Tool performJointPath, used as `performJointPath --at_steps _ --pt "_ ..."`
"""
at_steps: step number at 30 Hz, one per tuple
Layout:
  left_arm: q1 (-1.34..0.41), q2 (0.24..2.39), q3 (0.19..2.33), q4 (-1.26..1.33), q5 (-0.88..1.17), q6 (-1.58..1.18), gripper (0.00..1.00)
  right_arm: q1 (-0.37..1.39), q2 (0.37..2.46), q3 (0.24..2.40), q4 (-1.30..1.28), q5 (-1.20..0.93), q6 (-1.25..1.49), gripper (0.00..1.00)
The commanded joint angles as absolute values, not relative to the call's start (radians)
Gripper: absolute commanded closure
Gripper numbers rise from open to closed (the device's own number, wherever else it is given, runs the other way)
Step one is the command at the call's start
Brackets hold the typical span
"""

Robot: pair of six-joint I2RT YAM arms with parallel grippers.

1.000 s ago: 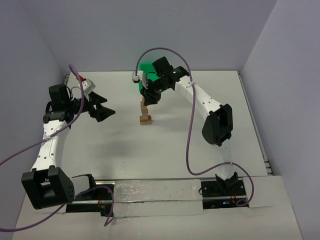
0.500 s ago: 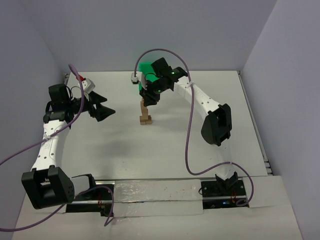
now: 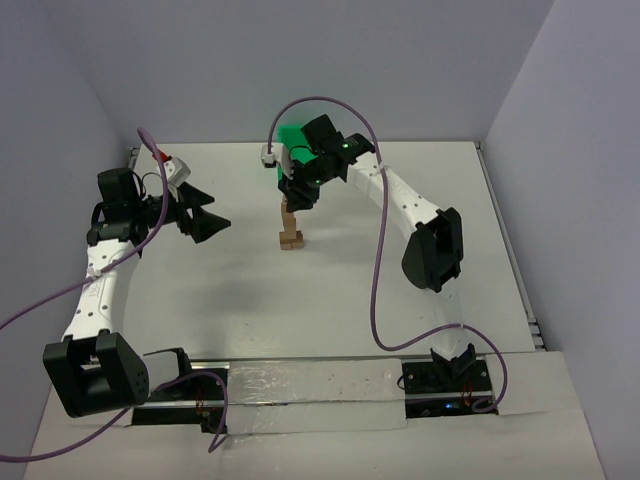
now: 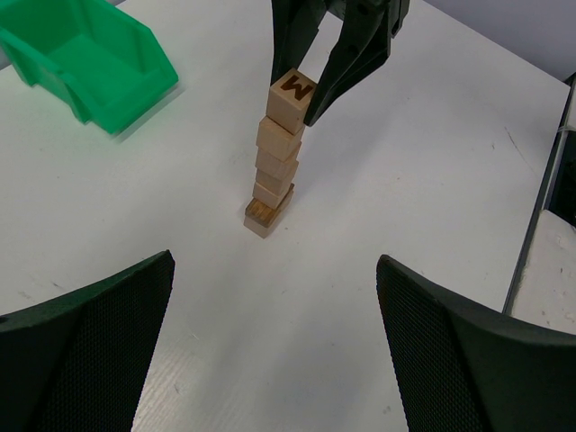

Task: Build the wood block tower

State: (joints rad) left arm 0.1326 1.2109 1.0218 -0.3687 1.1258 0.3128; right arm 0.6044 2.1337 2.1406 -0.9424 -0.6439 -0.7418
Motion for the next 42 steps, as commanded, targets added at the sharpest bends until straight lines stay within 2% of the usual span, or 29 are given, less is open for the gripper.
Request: performJointPath --at_steps 1,42 --pt "0.13 1.216 1.04 -0.331 1.14 0.298 0.01 0.612 2.14 2.198 -0.945 -0.65 -0.741 0.81" --pt "0.13 1.229 1.052 -0.336 1.134 0.302 0.01 0.62 2.168 2.212 -0.945 -0.652 -0.734 0.73"
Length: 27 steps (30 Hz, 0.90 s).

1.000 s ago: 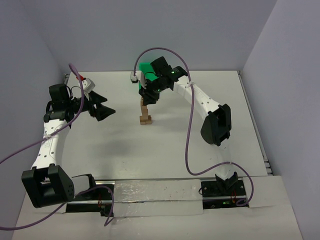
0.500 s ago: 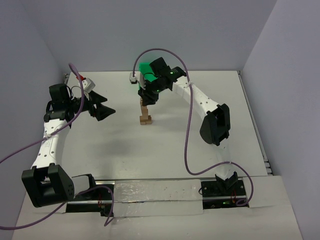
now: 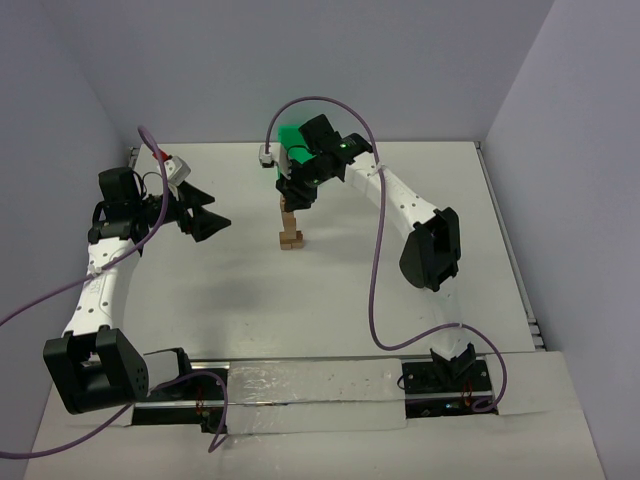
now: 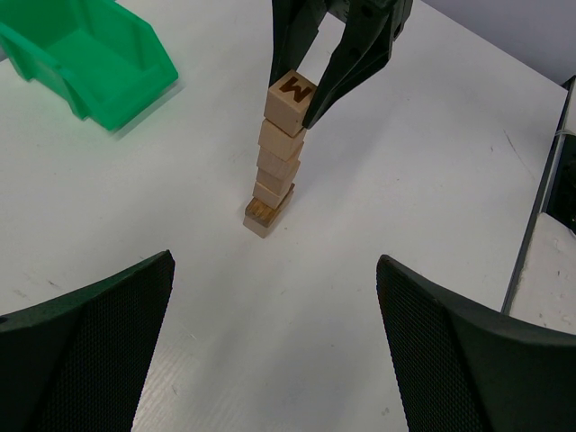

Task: Build the wood block tower

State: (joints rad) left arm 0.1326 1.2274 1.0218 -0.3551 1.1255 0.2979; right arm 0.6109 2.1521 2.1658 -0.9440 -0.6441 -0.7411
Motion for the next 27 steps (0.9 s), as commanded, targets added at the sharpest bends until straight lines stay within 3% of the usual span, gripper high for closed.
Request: performJointPath --at_steps 1,16,21,23,25,27 --pt "0.13 1.229 1.052 -0.336 1.134 0.302 0.01 0.62 2.17 2.212 -0.945 -0.653 -0.733 0.73" --pt "0.13 1.233 1.052 -0.341 1.137 0.307 0.01 0.62 2.176 2.207 -0.946 -0.646 -0.734 0.53" --pt "0.13 1.232 1.054 -0.342 1.134 0.308 0.01 0.62 2.174 2.207 -0.945 -0.646 -0.727 0.42" --pt "0.129 1.232 1.054 -0.344 1.131 0.308 0.01 0.621 2.168 2.21 -0.942 -0.646 -0.714 0.34" --pt "0.13 1.232 1.055 -0.346 1.127 0.311 0.01 0.62 2.151 2.217 -0.938 -0.655 -0.699 0.06" --pt "0.13 1.233 1.057 -0.349 1.122 0.312 0.01 0.62 2.138 2.224 -0.935 -0.661 -0.689 0.0"
